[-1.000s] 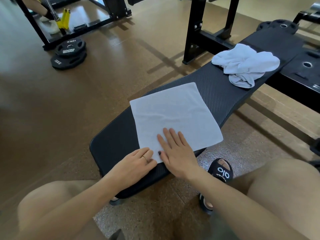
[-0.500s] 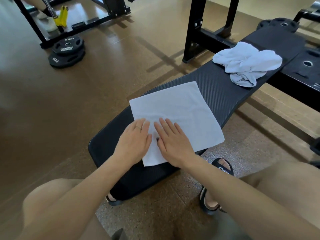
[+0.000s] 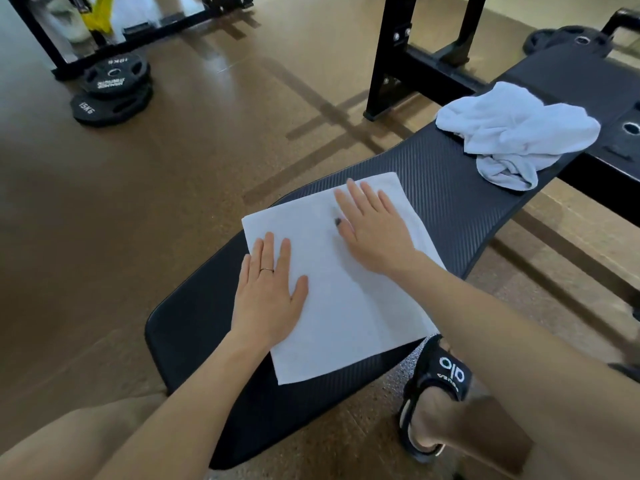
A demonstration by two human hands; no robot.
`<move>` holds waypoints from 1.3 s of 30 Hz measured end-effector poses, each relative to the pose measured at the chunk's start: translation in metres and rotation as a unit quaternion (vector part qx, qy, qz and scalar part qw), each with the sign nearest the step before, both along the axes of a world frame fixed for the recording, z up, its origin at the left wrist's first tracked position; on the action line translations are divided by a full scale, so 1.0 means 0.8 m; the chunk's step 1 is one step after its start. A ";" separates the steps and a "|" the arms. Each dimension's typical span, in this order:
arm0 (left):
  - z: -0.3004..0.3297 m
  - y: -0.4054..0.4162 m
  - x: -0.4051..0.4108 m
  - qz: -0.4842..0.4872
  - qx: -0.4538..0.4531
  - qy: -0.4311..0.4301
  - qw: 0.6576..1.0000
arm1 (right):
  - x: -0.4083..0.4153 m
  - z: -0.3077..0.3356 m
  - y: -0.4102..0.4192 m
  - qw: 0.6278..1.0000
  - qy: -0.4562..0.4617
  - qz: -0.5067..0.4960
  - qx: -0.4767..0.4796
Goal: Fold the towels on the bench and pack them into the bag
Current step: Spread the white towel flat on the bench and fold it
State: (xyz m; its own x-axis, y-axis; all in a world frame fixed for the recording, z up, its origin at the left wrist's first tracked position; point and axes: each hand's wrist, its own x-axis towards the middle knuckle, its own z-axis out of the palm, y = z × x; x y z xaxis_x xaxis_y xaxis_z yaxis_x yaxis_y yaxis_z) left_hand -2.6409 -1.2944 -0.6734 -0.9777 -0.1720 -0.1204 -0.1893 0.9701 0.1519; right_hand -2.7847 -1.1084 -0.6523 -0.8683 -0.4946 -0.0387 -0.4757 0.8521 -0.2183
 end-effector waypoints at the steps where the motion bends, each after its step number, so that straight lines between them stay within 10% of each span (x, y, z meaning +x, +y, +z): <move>1: -0.001 -0.002 0.000 -0.001 0.000 -0.004 1.000 | -0.013 -0.001 0.000 1.000 -0.007 0.013 0.010; 18: -0.002 -0.040 -0.058 0.072 0.029 -0.014 0.997 | -0.082 -0.022 0.036 0.999 0.001 -0.034 0.036; 25: 0.028 -0.074 -0.094 0.176 0.262 0.033 0.948 | 0.147 0.008 -0.048 0.976 0.032 0.059 -0.205; 39: 0.060 -0.099 -0.101 0.109 0.247 0.094 0.958 | 0.277 0.004 -0.067 0.981 0.072 0.171 0.059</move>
